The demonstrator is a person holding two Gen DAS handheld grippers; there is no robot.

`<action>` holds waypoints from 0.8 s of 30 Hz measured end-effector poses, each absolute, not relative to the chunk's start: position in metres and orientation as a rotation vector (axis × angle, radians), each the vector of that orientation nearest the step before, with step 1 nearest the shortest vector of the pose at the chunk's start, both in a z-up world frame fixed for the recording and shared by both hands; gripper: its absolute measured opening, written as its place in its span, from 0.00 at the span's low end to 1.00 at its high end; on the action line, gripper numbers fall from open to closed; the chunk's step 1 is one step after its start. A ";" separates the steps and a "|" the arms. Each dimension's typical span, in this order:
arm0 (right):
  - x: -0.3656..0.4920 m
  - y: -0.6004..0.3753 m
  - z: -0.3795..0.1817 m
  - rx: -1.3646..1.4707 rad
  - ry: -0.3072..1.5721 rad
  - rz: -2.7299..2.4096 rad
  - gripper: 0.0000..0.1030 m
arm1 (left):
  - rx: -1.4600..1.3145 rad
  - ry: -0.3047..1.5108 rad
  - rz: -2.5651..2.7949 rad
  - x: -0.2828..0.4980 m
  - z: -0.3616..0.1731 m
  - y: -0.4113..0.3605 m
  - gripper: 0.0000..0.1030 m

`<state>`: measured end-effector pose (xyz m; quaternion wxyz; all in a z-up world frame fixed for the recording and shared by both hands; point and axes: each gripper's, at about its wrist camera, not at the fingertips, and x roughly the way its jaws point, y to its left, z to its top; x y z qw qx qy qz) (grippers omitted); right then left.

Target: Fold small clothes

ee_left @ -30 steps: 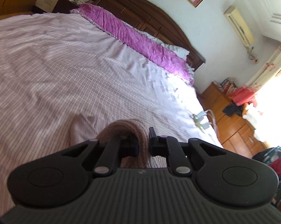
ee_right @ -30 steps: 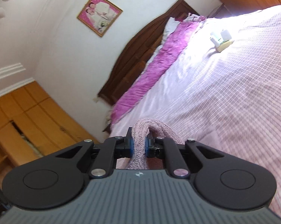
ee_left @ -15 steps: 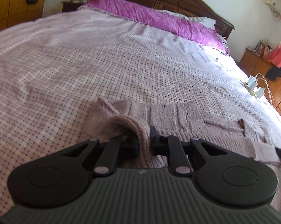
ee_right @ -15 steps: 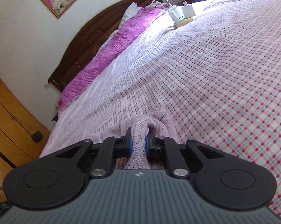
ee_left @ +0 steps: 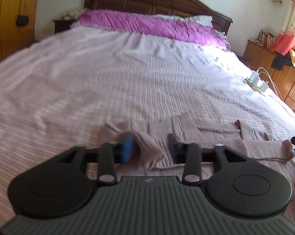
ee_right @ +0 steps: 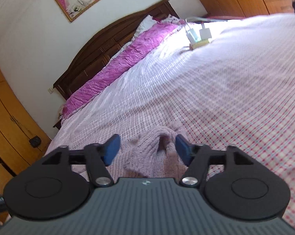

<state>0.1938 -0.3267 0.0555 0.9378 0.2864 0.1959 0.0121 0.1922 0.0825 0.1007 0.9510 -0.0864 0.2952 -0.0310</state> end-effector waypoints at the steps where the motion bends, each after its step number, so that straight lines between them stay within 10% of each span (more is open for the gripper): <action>1: 0.188 -0.326 0.062 0.561 0.397 0.027 0.72 | -0.162 0.588 -0.059 0.187 0.107 0.082 0.53; 24: 0.197 -0.227 0.053 -0.010 0.626 0.189 0.78 | 0.022 0.758 -0.180 0.197 0.057 0.008 0.54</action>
